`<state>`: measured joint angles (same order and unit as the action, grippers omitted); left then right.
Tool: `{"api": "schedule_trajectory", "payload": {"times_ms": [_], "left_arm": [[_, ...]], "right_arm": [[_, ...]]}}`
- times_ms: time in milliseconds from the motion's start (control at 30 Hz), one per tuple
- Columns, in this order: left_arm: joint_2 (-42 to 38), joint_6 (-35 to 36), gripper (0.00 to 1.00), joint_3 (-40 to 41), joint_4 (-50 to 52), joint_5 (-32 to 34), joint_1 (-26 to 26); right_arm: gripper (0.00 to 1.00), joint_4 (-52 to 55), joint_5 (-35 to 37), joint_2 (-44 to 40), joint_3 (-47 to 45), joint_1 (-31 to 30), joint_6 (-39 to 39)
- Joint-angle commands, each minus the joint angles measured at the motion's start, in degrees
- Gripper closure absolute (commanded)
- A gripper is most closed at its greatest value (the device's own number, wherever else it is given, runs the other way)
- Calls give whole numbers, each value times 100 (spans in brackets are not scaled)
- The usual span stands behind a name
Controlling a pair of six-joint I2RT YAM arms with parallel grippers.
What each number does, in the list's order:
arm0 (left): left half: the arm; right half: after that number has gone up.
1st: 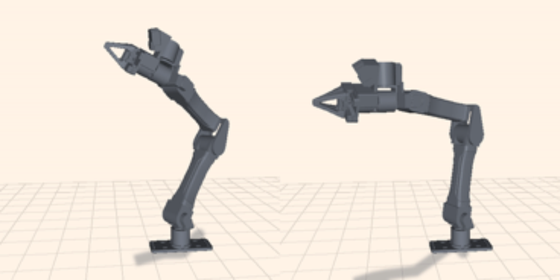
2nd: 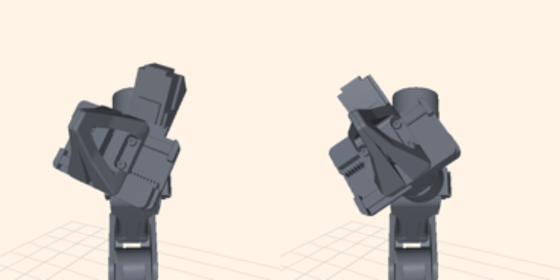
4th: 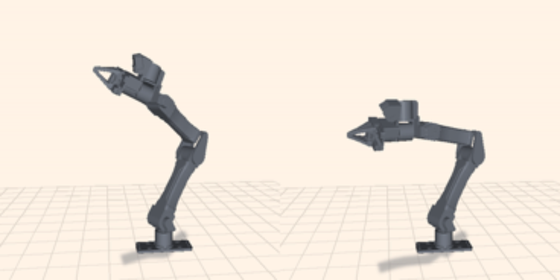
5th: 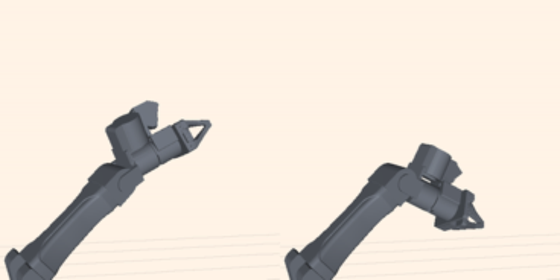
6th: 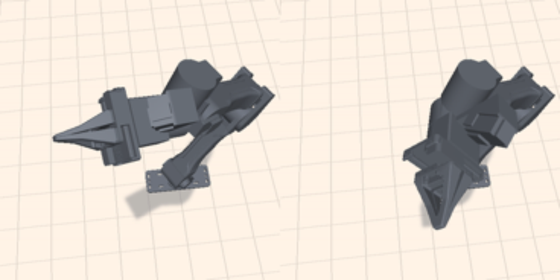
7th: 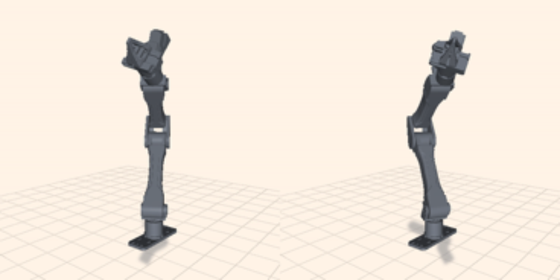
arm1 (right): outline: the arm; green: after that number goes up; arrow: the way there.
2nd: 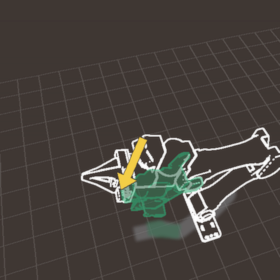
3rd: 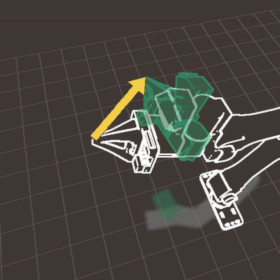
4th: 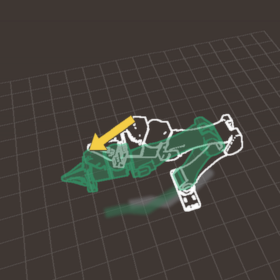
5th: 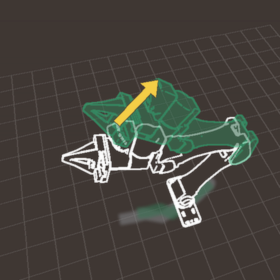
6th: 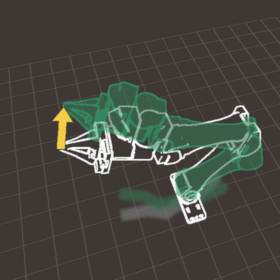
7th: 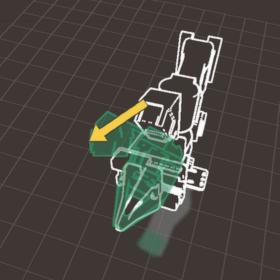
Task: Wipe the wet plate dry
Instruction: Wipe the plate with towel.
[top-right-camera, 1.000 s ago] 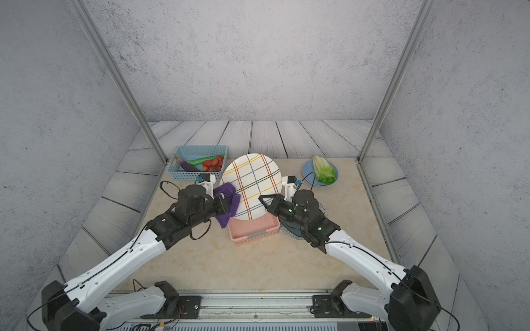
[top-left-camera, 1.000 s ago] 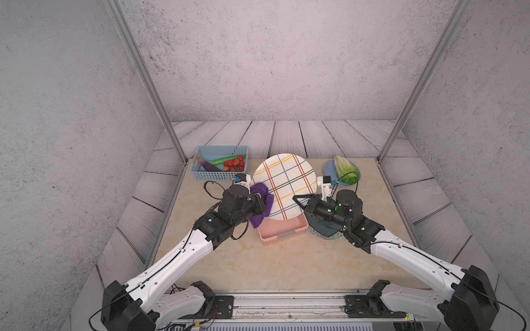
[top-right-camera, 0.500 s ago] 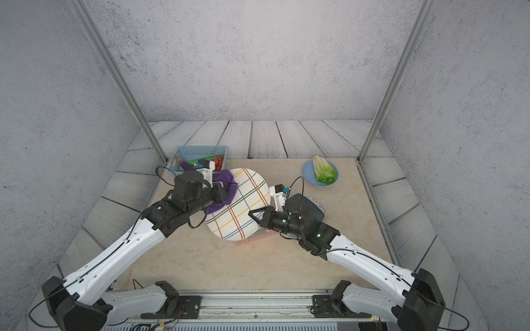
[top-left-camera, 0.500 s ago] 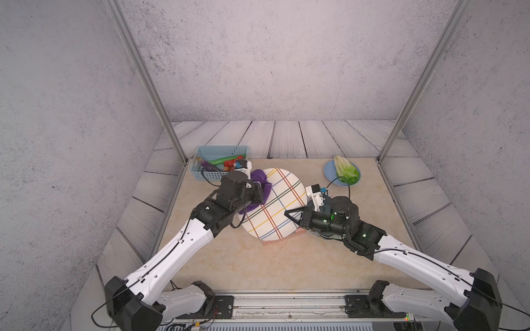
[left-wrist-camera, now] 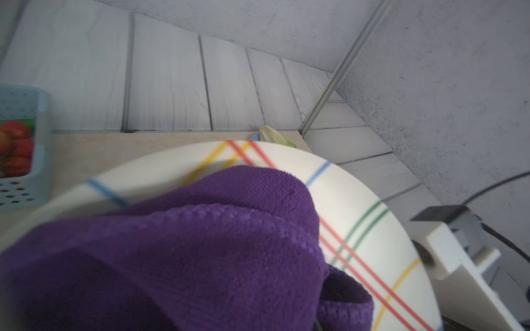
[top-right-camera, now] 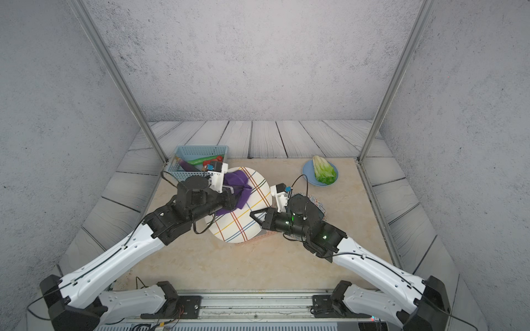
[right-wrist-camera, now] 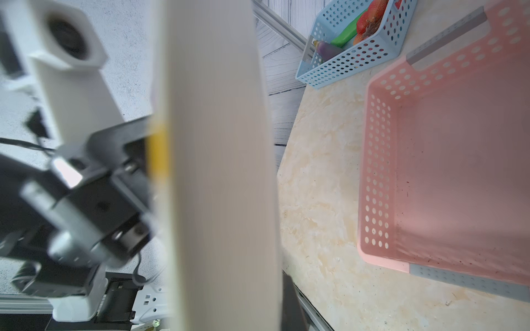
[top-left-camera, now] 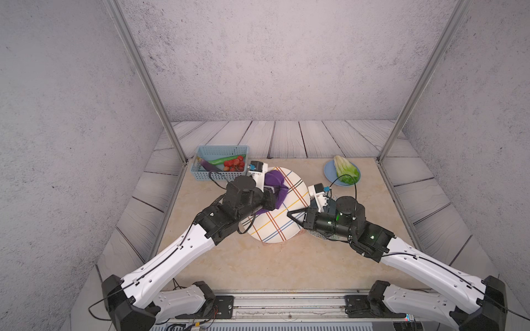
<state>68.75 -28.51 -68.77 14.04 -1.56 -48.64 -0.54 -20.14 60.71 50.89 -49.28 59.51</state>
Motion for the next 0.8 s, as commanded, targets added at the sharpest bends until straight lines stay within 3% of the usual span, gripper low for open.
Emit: {"api": "schedule_trajectory", "payload": {"times_ms": [0, 67, 167, 233, 300, 367, 467, 600, 667, 767], "left_arm": [[517, 435, 100, -182, 549, -75, -280], [526, 495, 100, -393, 589, 21, -84], [423, -49, 100, -499, 683, -371, 833], [189, -380, 100, -248, 534, -783, 1420], [-88, -271, 100, -17, 538, -835, 1596], [-293, -15, 100, 160, 659, -1035, 1595], [-343, 236, 100, 599, 675, -1894, 1369], [-486, 428, 100, 1338, 687, -1834, 667], [-589, 174, 100, 1545, 202, -2168, 391], [-394, 172, 100, 1150, 39, -1982, -82]], "right_arm": [[100, -1480, -979, 50, 729, -282, -539], [100, -1475, -953, 27, 731, -318, -585], [100, -1424, -566, -192, 575, -318, -617], [100, -1476, -57, -434, 354, -281, -508], [100, -1450, 86, -611, 243, -108, -378], [100, -1593, -18, -671, 179, 105, -200], [100, -1813, -102, -624, 197, 331, 24], [100, -1959, -88, -583, 317, 725, 248], [100, -2044, -76, -522, 396, 819, 237], [100, -2107, -294, -286, 624, 832, 230]]}}
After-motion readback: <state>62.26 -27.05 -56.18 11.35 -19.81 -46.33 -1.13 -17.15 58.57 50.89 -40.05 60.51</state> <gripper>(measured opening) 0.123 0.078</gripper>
